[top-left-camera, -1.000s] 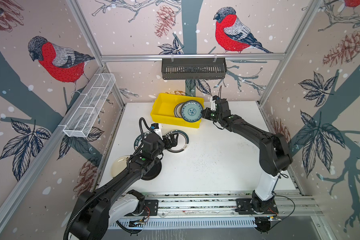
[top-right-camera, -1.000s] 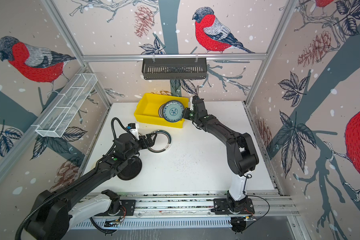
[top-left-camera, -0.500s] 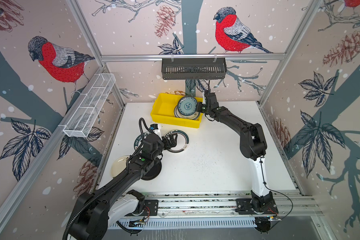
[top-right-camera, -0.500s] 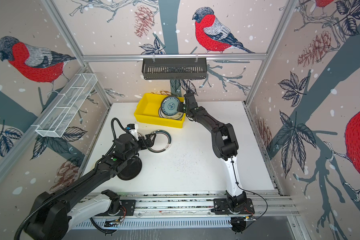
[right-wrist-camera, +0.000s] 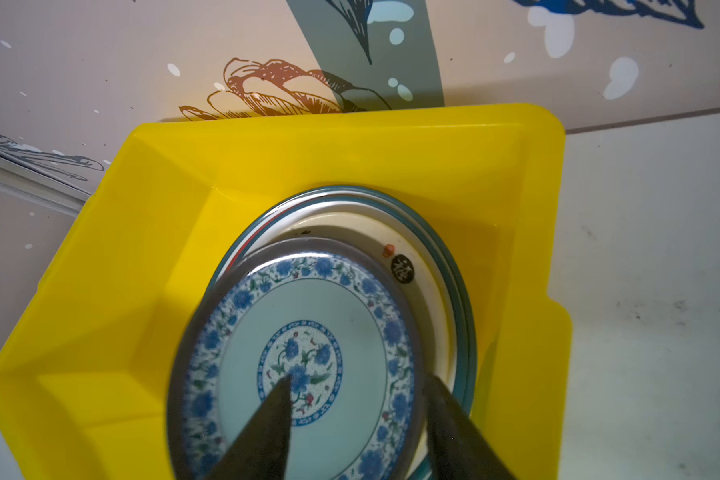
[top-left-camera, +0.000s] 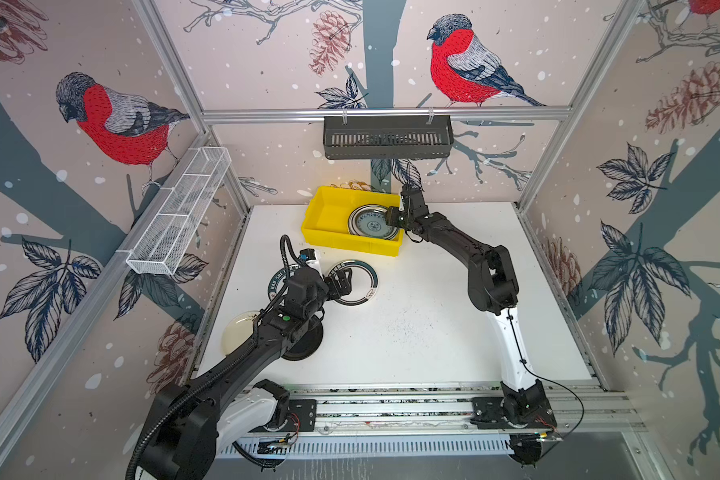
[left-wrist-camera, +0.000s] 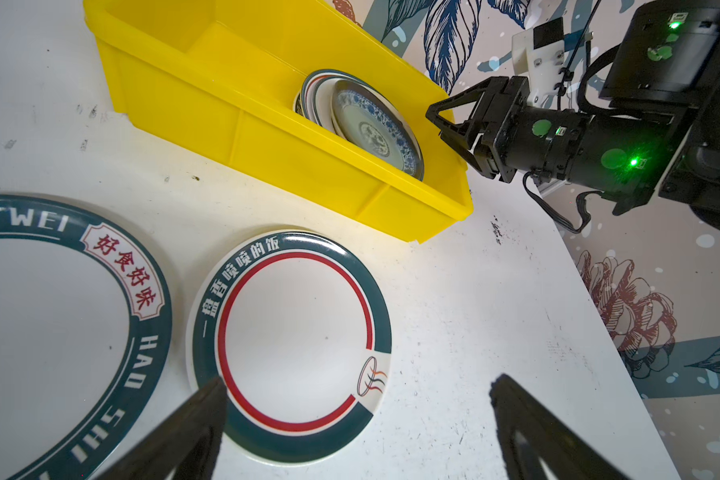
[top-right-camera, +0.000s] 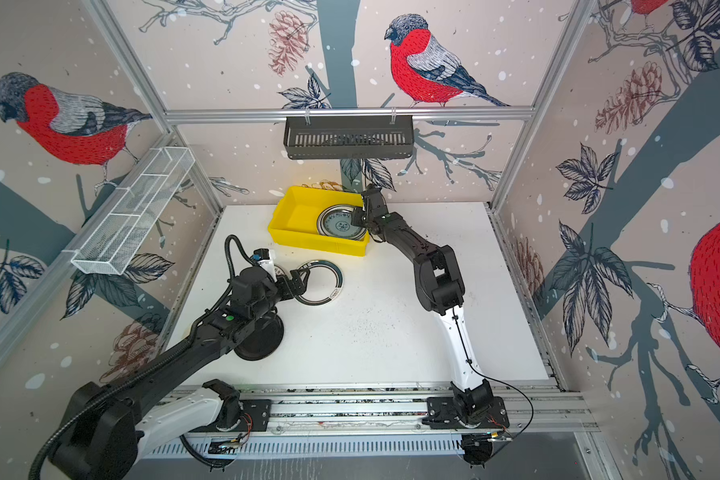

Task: Place the plates into the plastic bin on the countertop
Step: 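Carry the blue-floral plate to the yellow bin with right gripper and lower it, then withdraw right gripper from the bin toward the red-and-green-rimmed plate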

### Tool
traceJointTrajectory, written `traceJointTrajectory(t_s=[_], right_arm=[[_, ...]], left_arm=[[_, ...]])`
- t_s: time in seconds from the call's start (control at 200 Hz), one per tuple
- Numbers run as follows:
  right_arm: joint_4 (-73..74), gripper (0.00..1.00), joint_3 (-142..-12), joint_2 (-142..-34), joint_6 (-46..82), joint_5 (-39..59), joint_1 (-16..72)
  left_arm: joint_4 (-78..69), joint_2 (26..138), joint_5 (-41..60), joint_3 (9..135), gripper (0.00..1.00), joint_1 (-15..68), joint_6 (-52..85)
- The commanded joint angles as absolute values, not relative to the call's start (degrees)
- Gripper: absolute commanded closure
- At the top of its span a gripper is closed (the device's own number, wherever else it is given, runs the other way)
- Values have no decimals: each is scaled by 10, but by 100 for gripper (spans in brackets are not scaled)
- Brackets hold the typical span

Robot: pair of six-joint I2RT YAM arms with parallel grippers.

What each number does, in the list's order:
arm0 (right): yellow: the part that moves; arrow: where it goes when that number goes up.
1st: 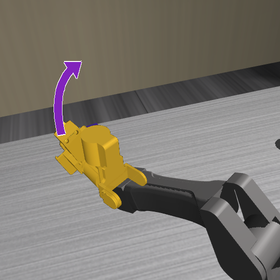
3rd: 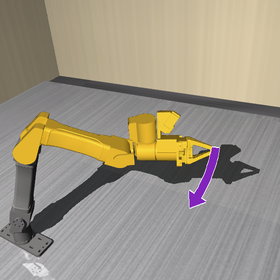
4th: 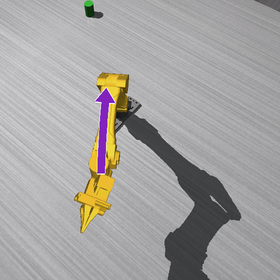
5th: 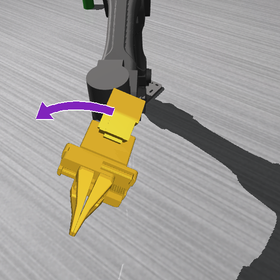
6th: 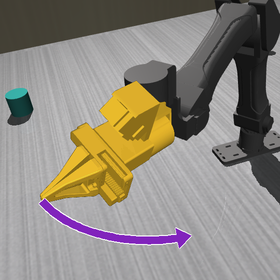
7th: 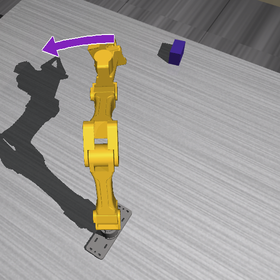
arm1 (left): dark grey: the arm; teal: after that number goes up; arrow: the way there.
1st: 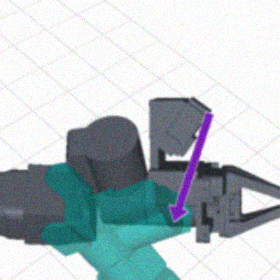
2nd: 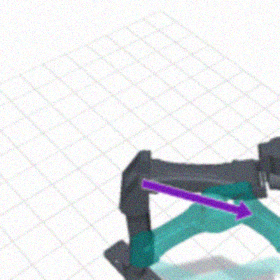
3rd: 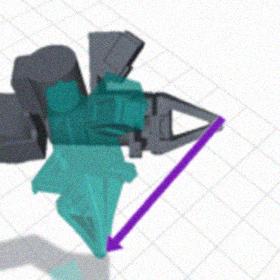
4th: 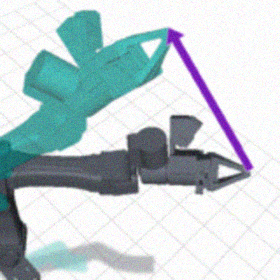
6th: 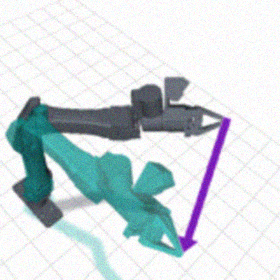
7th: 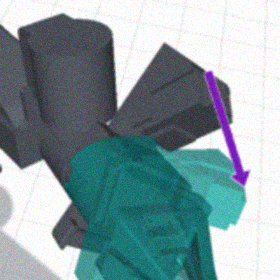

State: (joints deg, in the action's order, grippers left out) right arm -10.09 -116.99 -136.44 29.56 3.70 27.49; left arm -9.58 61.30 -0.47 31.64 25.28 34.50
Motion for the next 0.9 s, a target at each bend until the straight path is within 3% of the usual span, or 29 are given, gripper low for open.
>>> traceJointTrajectory(t_s=[0.0,0.15,0.575,0.896], right_arm=[[-105,39,-1168,-1350,274,40,275],[-88,37,-1110,-1293,270,41,277],[23,34,-838,-1008,300,48,283],[43,33,-658,-879,349,106,285]], left_arm=[[-98,621,-18,322,2,252,350],[-97,630,-17,328,2,252,352],[-117,650,-4,339,2,252,353],[-126,646,10,341,2,252,364]])
